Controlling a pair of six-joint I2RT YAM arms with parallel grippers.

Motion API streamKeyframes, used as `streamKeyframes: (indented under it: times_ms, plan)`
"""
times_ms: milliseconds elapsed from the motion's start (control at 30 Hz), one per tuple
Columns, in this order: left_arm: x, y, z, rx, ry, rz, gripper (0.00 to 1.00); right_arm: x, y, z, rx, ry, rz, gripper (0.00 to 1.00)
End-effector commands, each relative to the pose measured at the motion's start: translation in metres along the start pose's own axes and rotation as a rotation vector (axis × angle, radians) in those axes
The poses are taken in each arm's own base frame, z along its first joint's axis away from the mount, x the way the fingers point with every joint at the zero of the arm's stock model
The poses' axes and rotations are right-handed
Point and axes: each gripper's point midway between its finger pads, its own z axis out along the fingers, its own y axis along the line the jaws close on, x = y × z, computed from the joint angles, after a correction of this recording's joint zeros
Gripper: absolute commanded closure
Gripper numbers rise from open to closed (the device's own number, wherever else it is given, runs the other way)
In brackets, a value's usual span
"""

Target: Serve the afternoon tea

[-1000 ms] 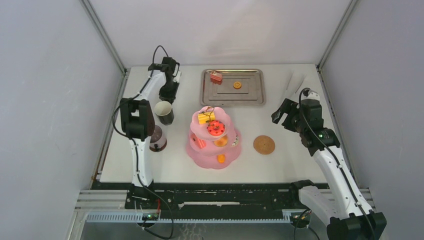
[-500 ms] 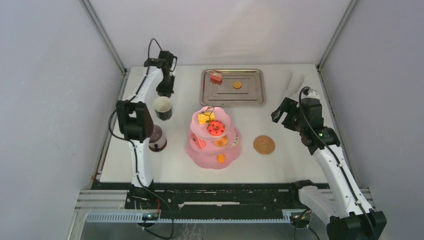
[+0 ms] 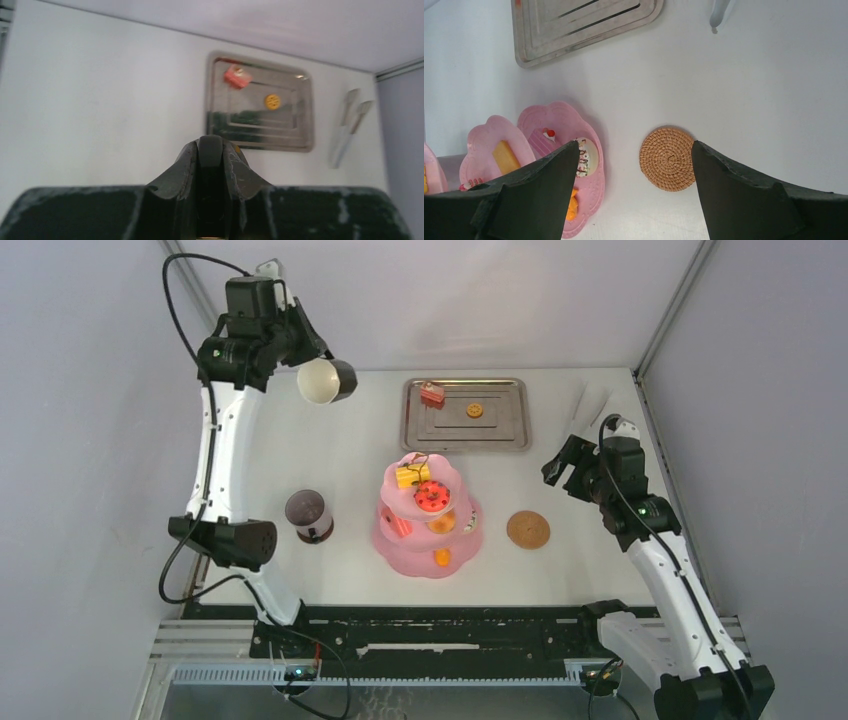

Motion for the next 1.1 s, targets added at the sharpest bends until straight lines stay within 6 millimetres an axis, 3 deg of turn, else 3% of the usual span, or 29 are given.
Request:
streamKeyframes:
  times_ms: [0, 200, 367, 500, 833, 1067]
  plan:
    - [-0.027, -0.061, -0.017, 0.223, -0.081, -0.173, 1.00, -0.020, 0.014, -0.013, -0.043, -0.065, 0.013, 0.10]
    - [-0.025, -0.128, -0.034, 0.389, -0.095, -0.238, 1.00, -0.020, 0.013, -0.017, -0.045, -0.075, 0.005, 0.11]
    - [-0.023, -0.162, -0.046, 0.486, -0.082, -0.260, 1.00, -0.018, 0.008, -0.027, -0.031, -0.088, 0.006, 0.10]
    - [0.007, -0.202, -0.051, 0.576, 0.009, -0.167, 1.00, -0.021, -0.003, -0.033, 0.019, -0.121, 0.027, 0.10]
    - [0.075, -0.268, -0.069, 0.658, 0.069, 0.102, 1.00, -0.038, -0.028, -0.062, 0.112, -0.269, 0.102, 0.10]
    - [0.149, -0.310, -0.087, 0.800, 0.206, 0.348, 1.00, -0.039, -0.038, -0.075, 0.136, -0.304, 0.114, 0.10]
